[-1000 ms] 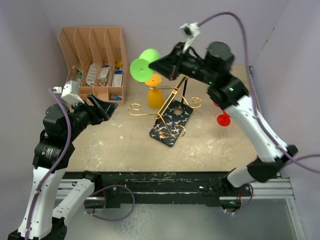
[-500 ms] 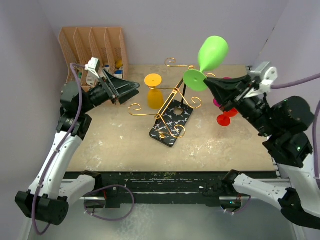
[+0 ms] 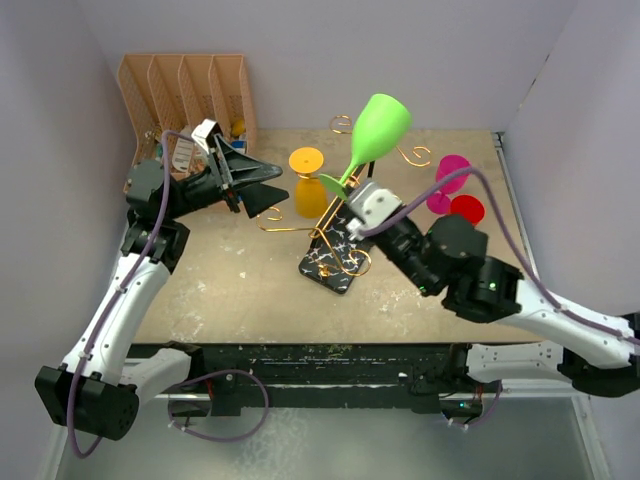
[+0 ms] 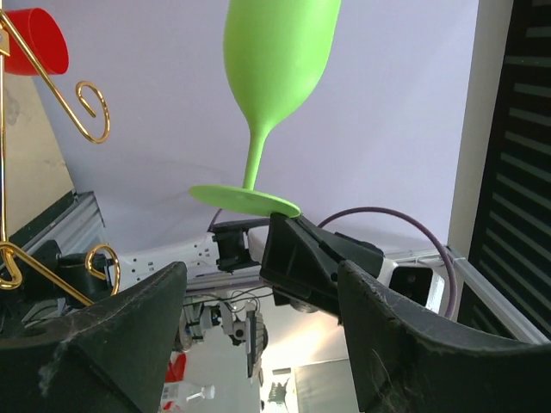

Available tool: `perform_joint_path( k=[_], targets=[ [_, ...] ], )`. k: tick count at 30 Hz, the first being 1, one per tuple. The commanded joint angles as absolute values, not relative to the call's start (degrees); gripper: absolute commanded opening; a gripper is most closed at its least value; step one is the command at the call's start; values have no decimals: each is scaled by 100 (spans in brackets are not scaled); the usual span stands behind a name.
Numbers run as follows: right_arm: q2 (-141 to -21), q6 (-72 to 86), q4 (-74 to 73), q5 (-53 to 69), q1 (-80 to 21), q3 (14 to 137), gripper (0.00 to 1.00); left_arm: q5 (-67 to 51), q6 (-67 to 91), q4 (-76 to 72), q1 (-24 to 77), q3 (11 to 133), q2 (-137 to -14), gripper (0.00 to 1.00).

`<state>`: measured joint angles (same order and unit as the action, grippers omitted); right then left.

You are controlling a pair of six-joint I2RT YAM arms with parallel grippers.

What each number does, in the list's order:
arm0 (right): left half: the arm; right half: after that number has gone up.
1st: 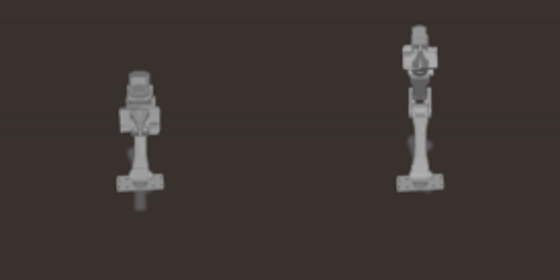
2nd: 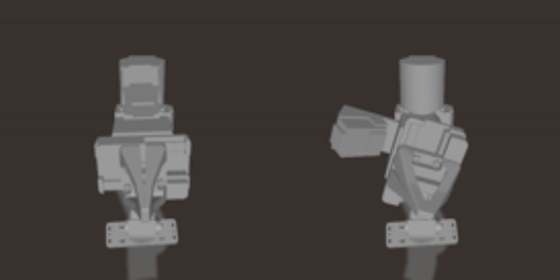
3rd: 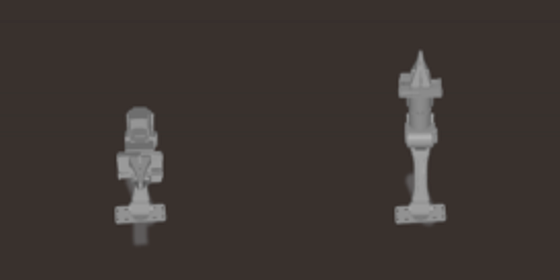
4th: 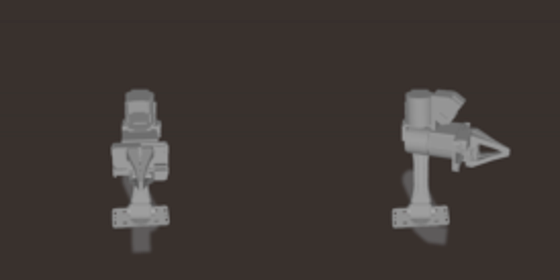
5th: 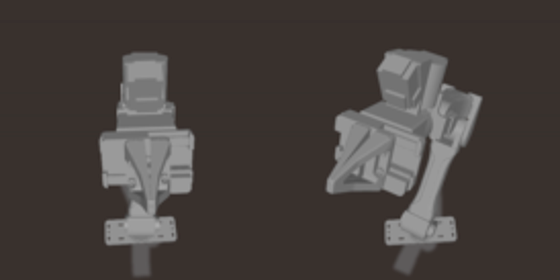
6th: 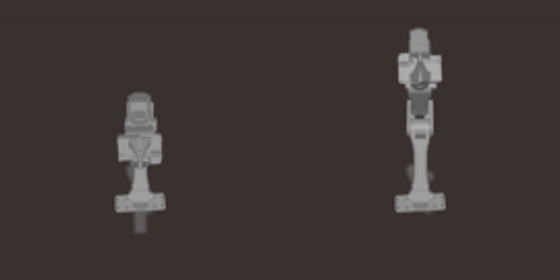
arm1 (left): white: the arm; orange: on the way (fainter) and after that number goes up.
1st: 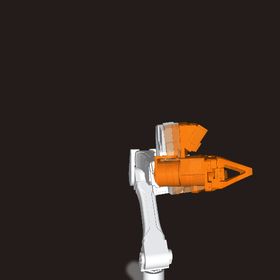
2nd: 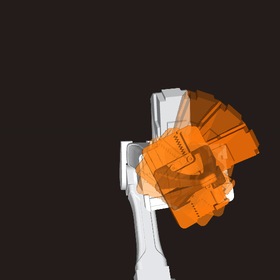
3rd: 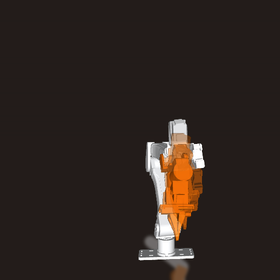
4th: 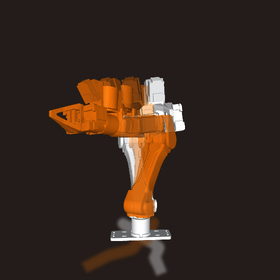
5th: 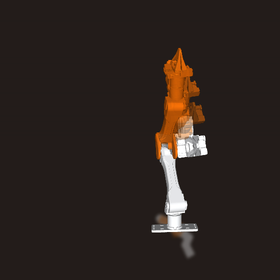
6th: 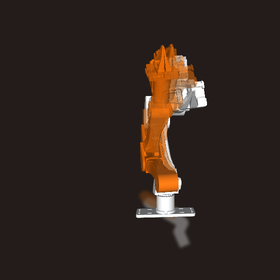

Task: Take the wine glass off the wine glass rack

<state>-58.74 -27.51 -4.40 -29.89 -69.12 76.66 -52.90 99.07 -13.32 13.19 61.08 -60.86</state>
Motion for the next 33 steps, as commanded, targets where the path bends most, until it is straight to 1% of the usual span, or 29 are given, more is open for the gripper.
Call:
perform_joint_path(
  k=[1, 10, 15, 22, 25, 29, 33],
  targets=[
    [-6071, -4327, 1106, -4134, -7451, 7471, 0, -5407, 10290, -1683, 1345, 6041, -6048, 74],
    [-6469, -5749, 2572, -4432, -8007, 6892, 0, -5432, 10349, -1609, 1345, 5977, -5899, 73],
    [-6651, -6308, 2972, -4476, -8210, 6634, 0, -5402, 10470, -1750, 1342, 5825, -5841, 73],
    [-6950, -7302, 3955, -4546, -8507, 6076, 0, -5403, 10559, -1875, 1345, 5710, -5835, 73],
    [-7055, -7428, 4043, -4535, -8605, 6018, 0, -5396, 10593, -1918, 1340, 5672, -5811, 69],
    [-7189, -7664, 4263, -4526, -8663, 5902, 0, -5406, 10647, -2047, 1345, 5651, -5777, 61],
    [-7274, -7863, 4374, -4535, -8703, 5838, 0, -5444, 10679, -2188, 1345, 5627, -5751, 57]
  ],
)
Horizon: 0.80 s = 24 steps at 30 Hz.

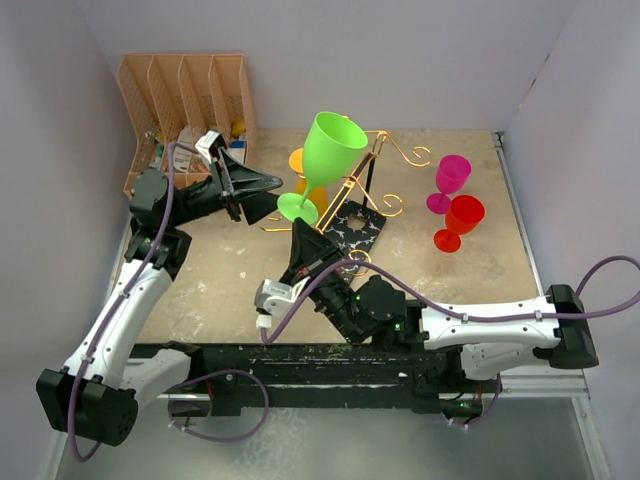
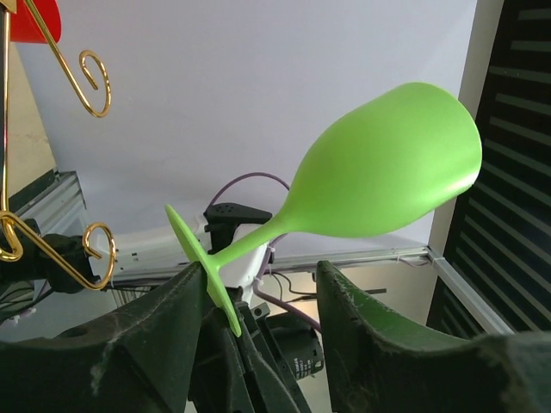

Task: Take the wine glass off the wine glass rack

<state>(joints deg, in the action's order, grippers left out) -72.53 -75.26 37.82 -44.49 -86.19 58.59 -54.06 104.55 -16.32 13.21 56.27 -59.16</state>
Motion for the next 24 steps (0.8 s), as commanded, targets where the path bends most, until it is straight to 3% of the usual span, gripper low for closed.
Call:
perform_joint_path(
  k=[1, 7, 12, 18, 21, 22, 24],
  targets=[
    [-7291, -7901, 4373, -4535, -8709, 5818, 0, -5452, 10679, -2213, 1345, 5618, -5737, 54],
    [-7380, -8207, 4526, -4552, -8801, 5615, 0, -5506, 10637, -2389, 1345, 5566, -5740, 30],
    [-7346, -8249, 4625, -4589, -8829, 5534, 0, -5517, 10646, -2641, 1345, 5438, -5747, 1],
    [-7135, -8021, 4631, -4745, -8844, 5422, 0, -5324, 10969, -3532, 1340, 4949, -5808, 0],
    [-6970, -7888, 4601, -4896, -8898, 5360, 5, -5203, 11017, -3821, 1345, 4789, -5811, 0],
    [-6916, -7836, 4596, -4960, -8921, 5350, 9, -5155, 11009, -3877, 1345, 4756, -5803, 0],
    [-6810, -7730, 4602, -5136, -8964, 5348, 28, -5076, 10986, -3967, 1345, 4700, -5803, 0]
  ],
)
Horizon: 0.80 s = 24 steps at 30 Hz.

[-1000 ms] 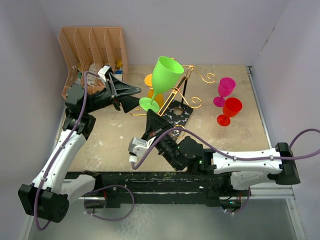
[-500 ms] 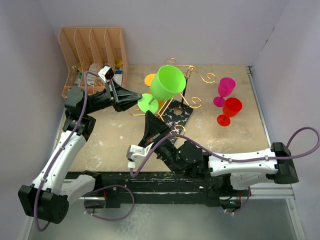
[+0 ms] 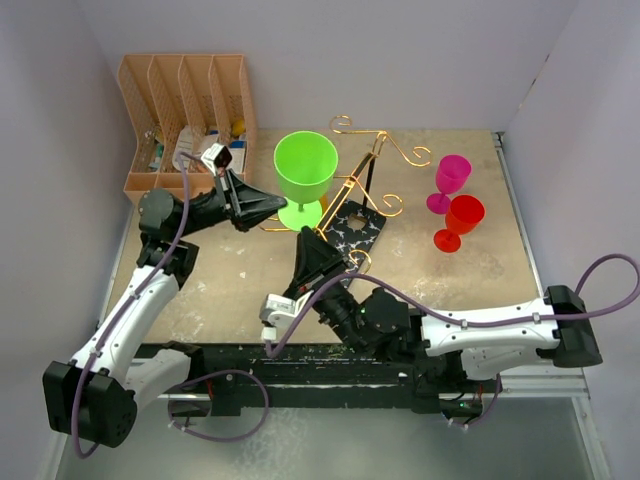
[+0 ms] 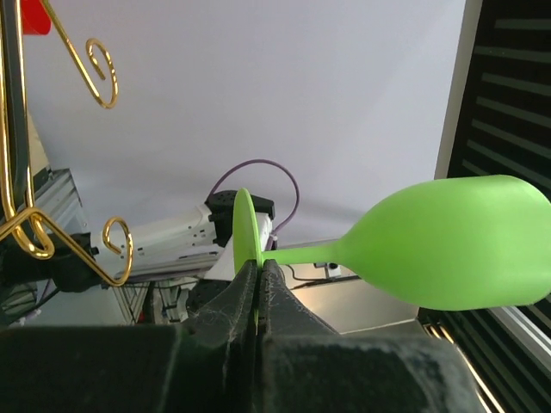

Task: Take the wine glass off the wine glass rack

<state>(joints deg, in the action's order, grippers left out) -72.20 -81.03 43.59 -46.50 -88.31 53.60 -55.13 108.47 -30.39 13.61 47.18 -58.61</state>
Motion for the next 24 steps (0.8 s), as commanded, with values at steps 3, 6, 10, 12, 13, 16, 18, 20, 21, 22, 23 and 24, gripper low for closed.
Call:
perform_joint_path(
  k=[3, 6, 10, 12, 13, 16, 18, 20, 21, 22, 23, 24],
  targets=[
    [-6654, -7632, 4596, -5454, -9055, 5330, 42, -4963, 11002, -4149, 1340, 4636, -5809, 0],
    [-6478, -7452, 4459, -5762, -9189, 5317, 44, -4862, 11006, -4265, 1345, 4594, -5818, 0],
    [-6248, -7190, 4242, -6374, -9401, 5357, 47, -4753, 10953, -4363, 1340, 4518, -5789, 0],
    [-6135, -6703, 3627, -6761, -9438, 5523, 48, -4717, 10868, -4366, 1337, 4429, -5775, 0],
    [-6076, -6328, 3189, -6943, -9445, 5643, 47, -4697, 10812, -4367, 1336, 4381, -5778, 0],
    [-5900, -4793, 1386, -7377, -9448, 6317, 46, -4623, 10576, -4344, 1336, 4210, -5722, 0],
    [-5839, -3347, -269, -7475, -9444, 6898, 46, -4585, 10296, -4200, 1332, 4154, -5650, 0],
    [-5865, -2116, -1627, -7446, -9438, 7495, 46, -4544, 9895, -3867, 1336, 4172, -5534, 0],
    [-5889, -1548, -2357, -7489, -9435, 7803, 46, -4518, 9663, -3646, 1336, 4202, -5453, 0],
    [-5903, -1092, -2866, -7474, -9439, 8071, 46, -4484, 9455, -3435, 1330, 4234, -5379, 0],
    [-5914, -745, -3228, -7487, -9437, 8265, 46, -4461, 9223, -3220, 1335, 4273, -5303, 0],
    [-5908, -560, -3416, -7518, -9434, 8429, 46, -4437, 9029, -3003, 1336, 4323, -5235, 0]
  ],
)
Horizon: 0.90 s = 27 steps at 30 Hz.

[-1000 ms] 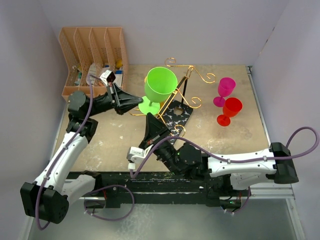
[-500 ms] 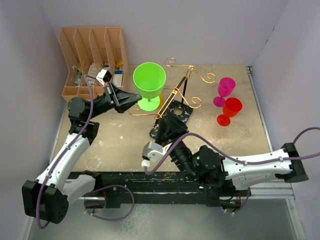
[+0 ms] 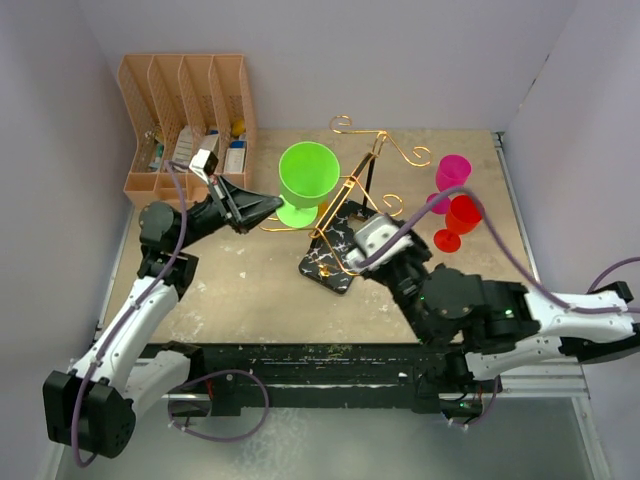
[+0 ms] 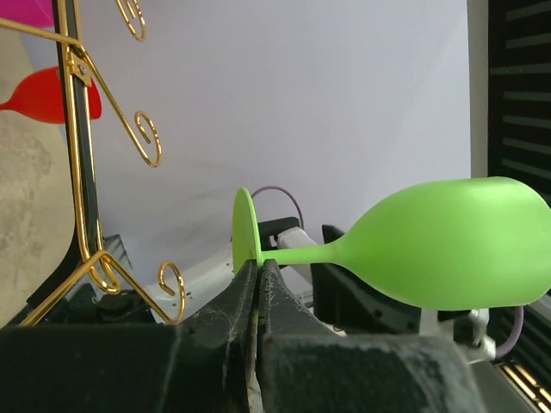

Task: Take the wine glass off the wine glass rack

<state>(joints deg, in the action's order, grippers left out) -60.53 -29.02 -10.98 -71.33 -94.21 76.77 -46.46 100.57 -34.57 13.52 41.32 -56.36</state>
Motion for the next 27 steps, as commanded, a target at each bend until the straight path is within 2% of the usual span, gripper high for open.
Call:
perform_joint_path(
  k=[1, 4, 11, 19, 27],
  targets=[
    [-5900, -416, -3532, -7559, -9426, 8575, 46, -4416, 8819, -2801, 1336, 4369, -5165, 0],
    [-5951, 351, -4295, -7250, -9121, 9216, 47, -4346, 8282, -2289, 1336, 4420, -4947, 0],
    [-6416, 672, -4655, -4766, -7552, 10911, 49, -4172, 7385, -1154, 1335, 4673, -4599, 0],
    [-7283, 1093, -5144, -2995, -7332, 12563, 59, -4045, 6599, -203, 1336, 5175, -4522, 0],
    [-7945, 1252, -5655, -2410, -7098, 13183, 60, -4049, 6300, 119, 1336, 5554, -4513, 0]
  ],
)
